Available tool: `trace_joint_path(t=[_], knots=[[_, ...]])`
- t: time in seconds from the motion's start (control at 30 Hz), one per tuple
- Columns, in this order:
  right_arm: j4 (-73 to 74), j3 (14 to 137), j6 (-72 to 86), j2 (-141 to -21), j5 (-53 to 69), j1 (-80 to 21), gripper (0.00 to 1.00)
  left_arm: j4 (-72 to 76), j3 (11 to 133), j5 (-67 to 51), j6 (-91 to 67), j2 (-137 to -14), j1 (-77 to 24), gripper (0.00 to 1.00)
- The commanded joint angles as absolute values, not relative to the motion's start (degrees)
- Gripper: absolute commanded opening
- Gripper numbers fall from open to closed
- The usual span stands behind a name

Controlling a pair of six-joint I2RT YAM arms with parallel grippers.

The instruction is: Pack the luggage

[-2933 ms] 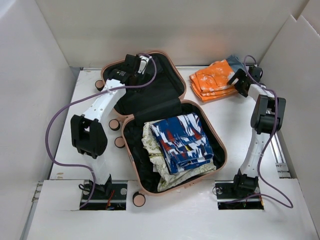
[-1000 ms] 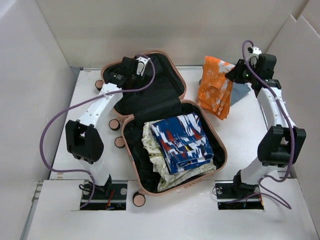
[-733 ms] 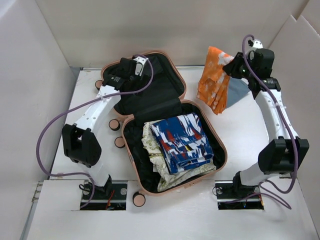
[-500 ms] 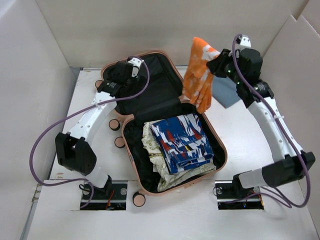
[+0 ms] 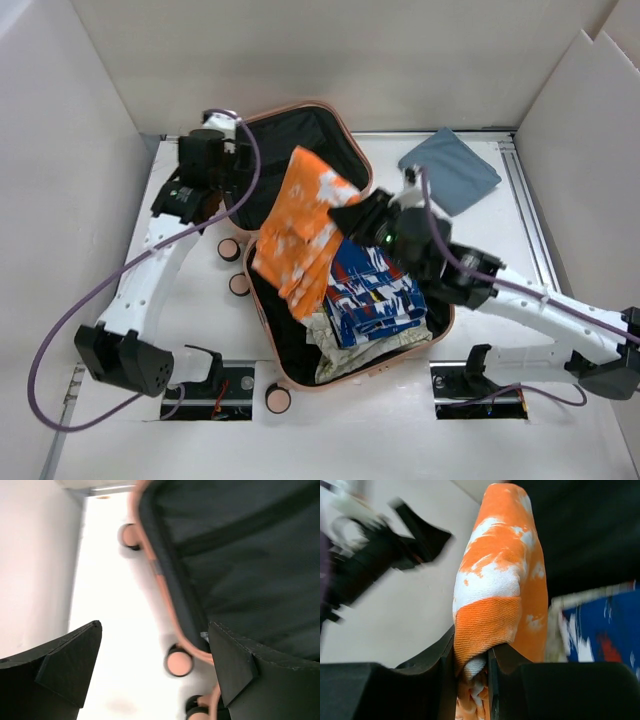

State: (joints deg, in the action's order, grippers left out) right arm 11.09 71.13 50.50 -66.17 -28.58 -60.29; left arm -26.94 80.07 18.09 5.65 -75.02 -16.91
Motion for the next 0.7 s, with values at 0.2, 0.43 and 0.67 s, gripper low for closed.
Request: trace_joint_path(t=[0.2, 0.43, 0.67], knots=[[5.5, 46.6, 101.5, -60.8, -62.3, -84.3, 0.0, -29.1, 74.0, 15.3, 5.4, -64.5, -13.0, 0.84], [68.7, 57.1, 142.7, -72.7, -63.7, -98.3, 0.0, -30.1, 73.5, 8.8, 5.4, -63.3, -13.0, 0.84], [65.7, 51.4, 142.6, -69.0, -54.6, -99.9, 0.0, -30.1, 73.5, 6.9, 4.8, -63.9, -13.0, 0.84]])
